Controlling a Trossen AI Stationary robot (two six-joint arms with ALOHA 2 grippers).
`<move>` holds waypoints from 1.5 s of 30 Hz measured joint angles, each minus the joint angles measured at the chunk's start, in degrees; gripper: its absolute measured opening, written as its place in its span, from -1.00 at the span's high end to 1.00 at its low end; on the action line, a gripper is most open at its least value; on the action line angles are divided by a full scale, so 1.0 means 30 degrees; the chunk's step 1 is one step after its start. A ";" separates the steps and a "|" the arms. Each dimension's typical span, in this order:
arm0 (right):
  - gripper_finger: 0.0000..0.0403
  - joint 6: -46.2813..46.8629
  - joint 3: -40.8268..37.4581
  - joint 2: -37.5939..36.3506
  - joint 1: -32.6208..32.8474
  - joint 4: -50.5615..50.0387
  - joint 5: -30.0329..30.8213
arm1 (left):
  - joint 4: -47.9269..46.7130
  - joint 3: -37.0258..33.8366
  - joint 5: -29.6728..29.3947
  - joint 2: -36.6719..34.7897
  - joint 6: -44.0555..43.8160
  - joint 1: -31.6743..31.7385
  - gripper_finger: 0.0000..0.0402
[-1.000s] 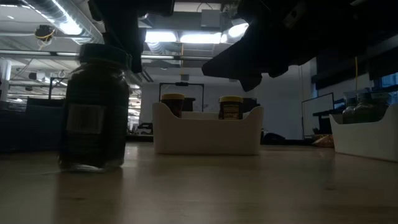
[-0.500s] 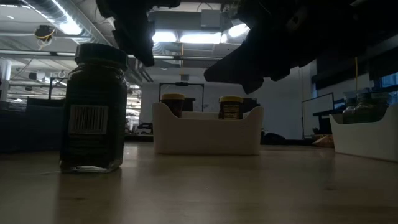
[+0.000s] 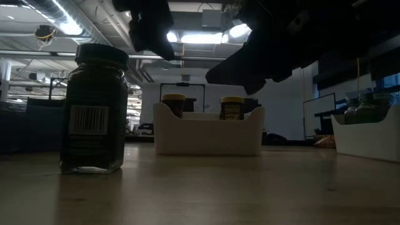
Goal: Sort spices by type
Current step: Put the bottom green seasoning bottle into the right white bin
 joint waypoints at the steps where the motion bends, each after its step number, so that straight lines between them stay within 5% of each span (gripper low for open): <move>1: 0.91 0.0000 0.0000 0.0000 0.0000 -0.0007 0.0000 | 0.0070 0.0000 -0.0018 0.0000 0.0124 0.0058 -0.23; 7: 0.91 -0.0011 0.0007 0.0000 0.0000 -0.0258 0.0002 | 0.0061 0.0000 0.0045 -0.0295 -0.0153 -0.0649 -0.24; 17: 0.91 -0.0015 0.0007 -0.0007 0.0000 -0.0415 0.0007 | -0.1397 -0.0551 -0.6042 -0.1049 0.0359 -0.4967 -0.24; 45: 0.91 -0.0007 0.0007 -0.0015 0.0000 -0.0467 0.0000 | 0.3996 -0.5398 -0.7011 -0.1027 -0.1096 -0.5408 -0.24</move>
